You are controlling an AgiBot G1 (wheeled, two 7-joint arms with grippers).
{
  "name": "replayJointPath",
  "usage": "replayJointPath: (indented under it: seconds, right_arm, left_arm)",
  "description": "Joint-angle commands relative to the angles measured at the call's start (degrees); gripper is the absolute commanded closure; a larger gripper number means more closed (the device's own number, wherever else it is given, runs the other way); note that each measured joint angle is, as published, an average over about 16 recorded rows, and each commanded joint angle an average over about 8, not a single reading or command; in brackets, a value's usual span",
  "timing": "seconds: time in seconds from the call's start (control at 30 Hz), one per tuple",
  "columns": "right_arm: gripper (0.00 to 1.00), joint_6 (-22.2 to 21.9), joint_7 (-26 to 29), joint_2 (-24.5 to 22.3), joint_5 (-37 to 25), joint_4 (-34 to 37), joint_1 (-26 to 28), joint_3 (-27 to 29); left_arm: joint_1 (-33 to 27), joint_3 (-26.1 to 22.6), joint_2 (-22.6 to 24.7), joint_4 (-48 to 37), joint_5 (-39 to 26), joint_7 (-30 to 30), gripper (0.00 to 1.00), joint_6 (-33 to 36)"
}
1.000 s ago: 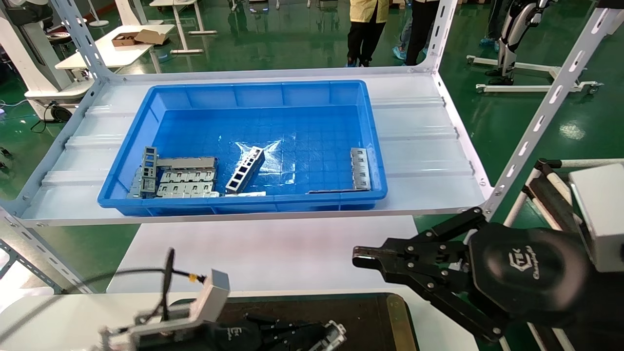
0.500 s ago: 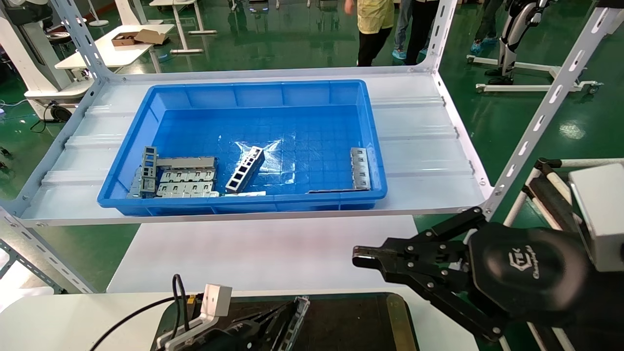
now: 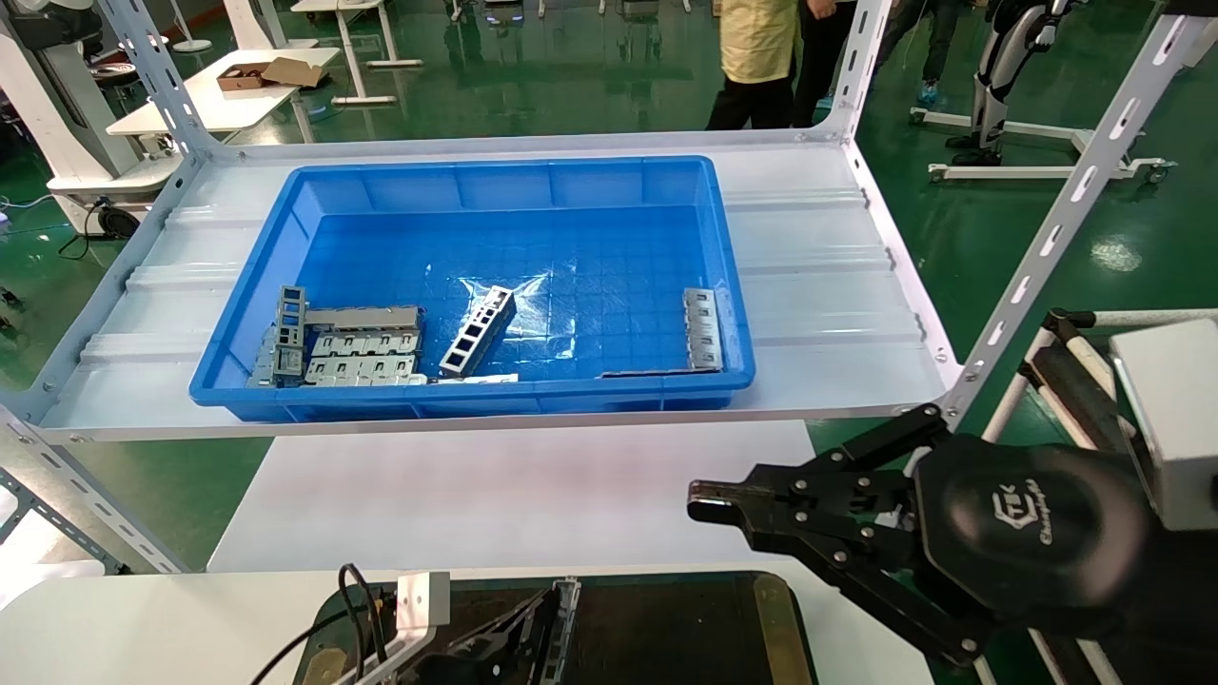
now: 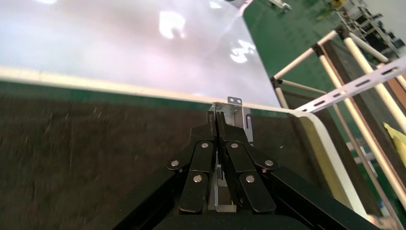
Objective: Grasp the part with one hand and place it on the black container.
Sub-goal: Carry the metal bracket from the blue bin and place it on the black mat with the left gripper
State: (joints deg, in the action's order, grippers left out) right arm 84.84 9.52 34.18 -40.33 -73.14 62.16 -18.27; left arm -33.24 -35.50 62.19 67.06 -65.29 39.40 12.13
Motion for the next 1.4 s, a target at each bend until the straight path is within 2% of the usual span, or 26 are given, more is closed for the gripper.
replayJointPath:
  seconds: [0.03, 0.33, 0.7, 0.77, 0.83, 0.9, 0.97, 1.03, 1.1, 1.17, 1.4]
  right_arm:
    - [1.00, 0.0, 0.0, 0.0, 0.0, 0.0, 0.0, 0.0]
    - [1.00, 0.0, 0.0, 0.0, 0.0, 0.0, 0.0, 0.0]
    - [1.00, 0.0, 0.0, 0.0, 0.0, 0.0, 0.0, 0.0]
    - [0.92, 0.0, 0.0, 0.0, 0.0, 0.0, 0.0, 0.0]
    - [0.68, 0.0, 0.0, 0.0, 0.0, 0.0, 0.0, 0.0]
    - [0.43, 0.0, 0.0, 0.0, 0.0, 0.0, 0.0, -0.1]
    - [0.18, 0.0, 0.0, 0.0, 0.0, 0.0, 0.0, -0.1]
    - [0.01, 0.0, 0.0, 0.0, 0.0, 0.0, 0.0, -0.1]
    - [0.00, 0.0, 0.0, 0.0, 0.0, 0.0, 0.0, -0.1]
    - [0.00, 0.0, 0.0, 0.0, 0.0, 0.0, 0.0, -0.1]
    - [0.00, 0.0, 0.0, 0.0, 0.1, 0.0, 0.0, -0.1]
  left_arm:
    - [0.4, -0.7, 0.5, 0.0, -0.3, 1.2, 1.00, -2.1]
    - [2.1, -4.5, 0.0, 2.4, -0.4, 4.9, 1.00, -8.5]
    - [0.8, -9.5, 0.6, 1.3, 1.4, 7.4, 1.00, -13.6]
    - [0.5, -10.3, 0.7, 0.9, 2.0, 7.7, 1.00, -14.2]
    - [0.2, -11.0, 0.7, 0.6, 2.7, 8.1, 1.00, -14.8]
    - [-0.1, -11.8, 0.7, 0.3, 3.3, 8.3, 0.93, -15.3]
    - [-0.4, -12.5, 0.6, 0.1, 3.9, 8.5, 0.69, -15.8]
    - [-0.6, -13.2, 0.5, 0.0, 4.4, 8.7, 0.44, -16.3]
    - [-0.8, -13.9, 0.5, 0.0, 5.0, 8.8, 0.19, -16.8]
    - [-1.0, -14.6, 0.4, 0.0, 5.6, 8.9, 0.02, -17.4]
    - [-1.7, -16.7, 0.1, 0.1, 7.5, 9.0, 0.00, -18.9]
